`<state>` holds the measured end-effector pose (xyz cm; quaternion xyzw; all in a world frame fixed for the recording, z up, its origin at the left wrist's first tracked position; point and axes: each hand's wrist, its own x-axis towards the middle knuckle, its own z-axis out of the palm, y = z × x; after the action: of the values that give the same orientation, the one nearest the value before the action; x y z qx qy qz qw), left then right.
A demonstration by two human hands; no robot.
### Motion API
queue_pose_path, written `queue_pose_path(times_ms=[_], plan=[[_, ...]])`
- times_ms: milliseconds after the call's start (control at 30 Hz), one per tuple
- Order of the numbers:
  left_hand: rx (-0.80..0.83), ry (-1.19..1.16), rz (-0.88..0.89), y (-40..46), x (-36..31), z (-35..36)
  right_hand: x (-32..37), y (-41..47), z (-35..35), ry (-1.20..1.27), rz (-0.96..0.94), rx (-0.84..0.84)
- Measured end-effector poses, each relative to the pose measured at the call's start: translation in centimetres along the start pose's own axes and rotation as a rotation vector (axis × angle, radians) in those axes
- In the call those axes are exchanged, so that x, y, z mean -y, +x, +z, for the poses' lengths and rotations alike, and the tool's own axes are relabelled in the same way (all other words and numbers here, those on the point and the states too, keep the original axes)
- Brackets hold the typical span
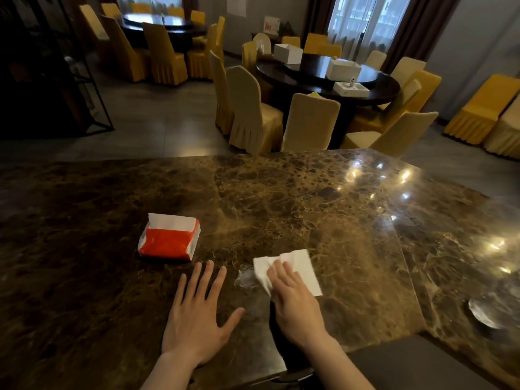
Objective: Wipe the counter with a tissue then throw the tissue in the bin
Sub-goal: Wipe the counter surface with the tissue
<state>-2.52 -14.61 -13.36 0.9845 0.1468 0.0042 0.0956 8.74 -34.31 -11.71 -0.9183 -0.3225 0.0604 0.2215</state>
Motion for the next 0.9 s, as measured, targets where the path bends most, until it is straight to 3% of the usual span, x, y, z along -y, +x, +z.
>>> queue_pose_path(times_ms=[67,100,200,267,333,433,533,633,733,900], plan=[[0.003,-0.002,-0.008,0.1,0.0,0.0,0.4,-0.6,-1.2,0.225,0.01,-0.023],[0.004,-0.002,-0.009,0.1,0.0,0.0,0.6,-0.5,-2.6,0.371,0.101,-0.068],[0.021,0.015,-0.006,0.0,0.1,0.1,0.1,1.6,-7.4,0.917,0.563,-0.366],[0.022,0.026,-0.015,0.1,-0.1,-0.1,-0.9,2.6,-9.8,1.319,0.756,-0.371],[0.035,0.032,-0.015,0.1,-0.2,-0.2,-1.8,3.1,-10.4,1.456,0.853,-0.336],[0.04,0.015,-0.019,0.0,-0.2,-0.4,-3.0,2.8,-8.7,0.96,0.886,-0.435],[0.051,0.019,-0.014,-0.1,-0.3,-0.6,-3.3,2.1,-7.4,0.499,0.59,-0.527],[0.048,0.006,-0.017,0.0,-0.3,-0.7,-3.4,0.9,-5.1,0.015,0.316,-0.154],[0.051,0.011,-0.011,0.0,-0.2,-0.6,-3.2,0.2,-3.8,-0.14,0.22,-0.007],[0.029,-0.004,-0.007,0.0,-0.1,-0.2,-3.5,-0.6,-4.0,-0.31,0.271,0.005]])
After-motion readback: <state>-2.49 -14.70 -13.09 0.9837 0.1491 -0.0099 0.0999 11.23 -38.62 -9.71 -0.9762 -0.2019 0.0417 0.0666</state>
